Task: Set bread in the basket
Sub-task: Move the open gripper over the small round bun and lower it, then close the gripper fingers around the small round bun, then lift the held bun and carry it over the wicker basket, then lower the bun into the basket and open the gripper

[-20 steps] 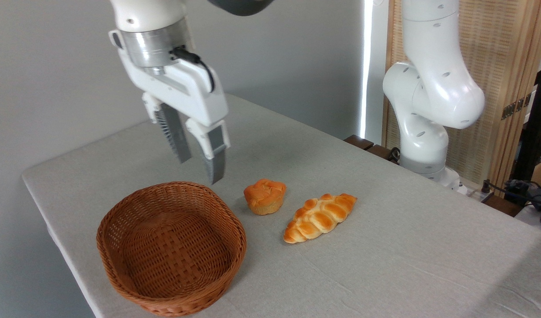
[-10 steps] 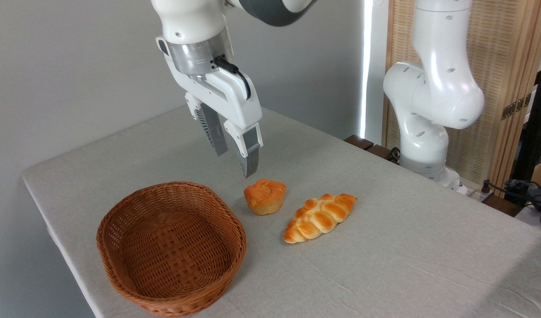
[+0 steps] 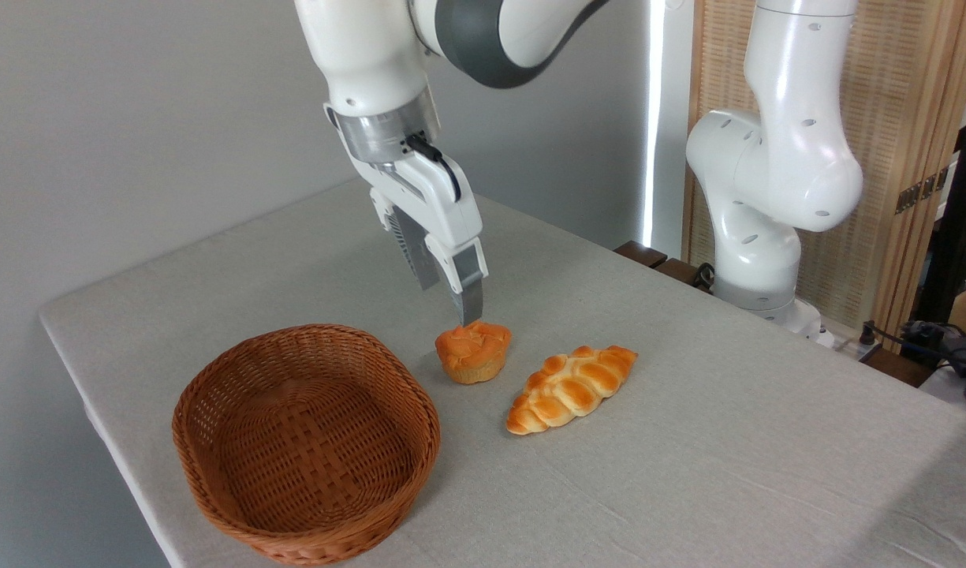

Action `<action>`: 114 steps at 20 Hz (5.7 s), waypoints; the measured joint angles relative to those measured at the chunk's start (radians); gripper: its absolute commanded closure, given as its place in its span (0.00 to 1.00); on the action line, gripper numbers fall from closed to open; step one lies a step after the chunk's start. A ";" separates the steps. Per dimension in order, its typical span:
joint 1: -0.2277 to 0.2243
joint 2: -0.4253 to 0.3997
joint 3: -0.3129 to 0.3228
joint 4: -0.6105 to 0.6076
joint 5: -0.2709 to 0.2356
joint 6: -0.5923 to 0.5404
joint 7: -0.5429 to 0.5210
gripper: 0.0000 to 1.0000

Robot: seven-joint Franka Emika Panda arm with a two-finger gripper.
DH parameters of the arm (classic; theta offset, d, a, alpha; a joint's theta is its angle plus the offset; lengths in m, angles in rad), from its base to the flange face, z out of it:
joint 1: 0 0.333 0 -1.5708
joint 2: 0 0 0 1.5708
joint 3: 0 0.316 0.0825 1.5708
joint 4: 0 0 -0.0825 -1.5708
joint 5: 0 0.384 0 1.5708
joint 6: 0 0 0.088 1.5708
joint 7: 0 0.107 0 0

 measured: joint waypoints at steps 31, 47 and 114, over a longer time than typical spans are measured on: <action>-0.068 -0.048 -0.021 -0.237 0.051 0.178 0.001 0.00; -0.068 -0.016 -0.021 -0.241 0.052 0.215 0.001 0.19; -0.055 0.188 0.007 0.115 -0.034 0.411 -0.058 0.00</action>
